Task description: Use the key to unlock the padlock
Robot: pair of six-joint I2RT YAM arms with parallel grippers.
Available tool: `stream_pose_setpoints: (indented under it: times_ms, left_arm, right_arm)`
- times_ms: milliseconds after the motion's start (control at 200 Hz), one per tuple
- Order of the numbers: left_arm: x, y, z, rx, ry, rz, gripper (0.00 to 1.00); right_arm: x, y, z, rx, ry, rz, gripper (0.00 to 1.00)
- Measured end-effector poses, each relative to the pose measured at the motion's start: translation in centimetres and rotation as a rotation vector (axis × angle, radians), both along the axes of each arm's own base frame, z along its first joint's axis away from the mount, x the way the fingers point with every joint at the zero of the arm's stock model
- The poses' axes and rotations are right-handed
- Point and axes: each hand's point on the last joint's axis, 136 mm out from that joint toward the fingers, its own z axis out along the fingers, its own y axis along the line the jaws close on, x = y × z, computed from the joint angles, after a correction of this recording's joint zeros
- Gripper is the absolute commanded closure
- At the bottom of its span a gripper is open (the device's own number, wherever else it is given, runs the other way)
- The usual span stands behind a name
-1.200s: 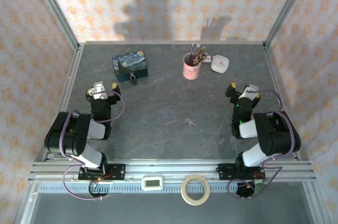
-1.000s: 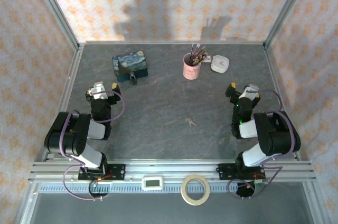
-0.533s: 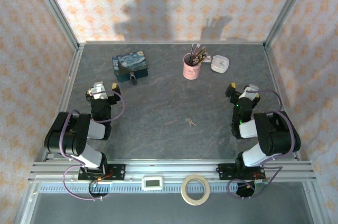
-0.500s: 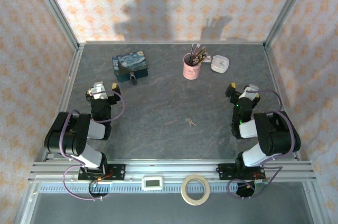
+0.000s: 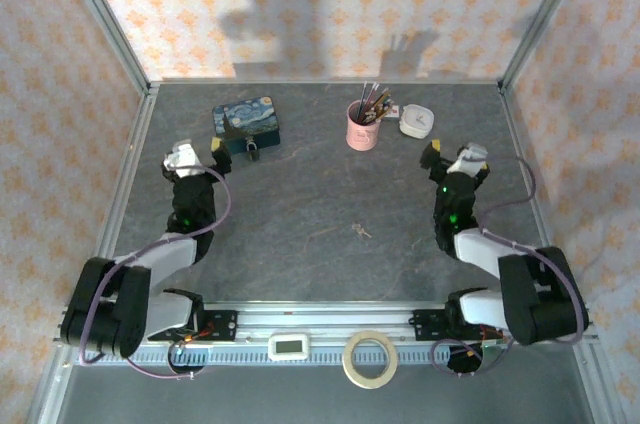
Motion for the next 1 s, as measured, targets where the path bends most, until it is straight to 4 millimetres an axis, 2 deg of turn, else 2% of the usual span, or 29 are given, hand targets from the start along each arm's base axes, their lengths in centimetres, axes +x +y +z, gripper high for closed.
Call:
stream_pose_setpoints:
  times_ms: [85,185,315,410,495,571,661,746,1001]
  left_arm:
    - [0.7,-1.4,1.9,-0.117,-0.048,-0.058,0.07]
    - [1.2,-4.4,1.3,-0.262,-0.037,-0.163,0.08]
    - [1.3,-10.3,-1.9,-0.377,0.072,-0.305,0.08]
    - [0.8,-14.5,-4.1,-0.416,0.157,-0.392,0.08]
    - [0.5,-16.7,-5.4,-0.442,0.203,-0.432,0.08]
    - [0.5,-17.4,-6.3,-0.466,0.226,-0.434,0.08]
    - [0.6,-17.3,-7.2,-0.488,0.244,-0.417,0.08]
    - [0.7,-17.1,-7.5,-0.5,0.245,-0.401,0.07]
    - [0.8,-16.8,-7.3,-0.499,0.234,-0.381,0.07]
  right_arm:
    - [1.1,1.7,2.0,0.083,0.01,0.057,0.13]
    - [1.7,5.3,1.5,0.141,0.117,0.183,0.23]
    - [0.7,11.1,-2.0,0.142,0.362,0.351,0.31]
    - [-1.8,14.9,-5.5,0.113,0.552,0.464,0.34]
    - [-4.5,17.1,-8.5,0.087,0.706,0.542,0.35]
    - [-6.7,18.3,-10.7,0.055,0.819,0.59,0.39]
    - [-8.5,19.5,-12.8,-0.001,0.938,0.63,0.48]
    - [-9.2,20.1,-14.0,-0.046,1.014,0.642,0.55]
    - [-11.2,21.5,-16.3,-0.127,1.125,0.711,0.6]
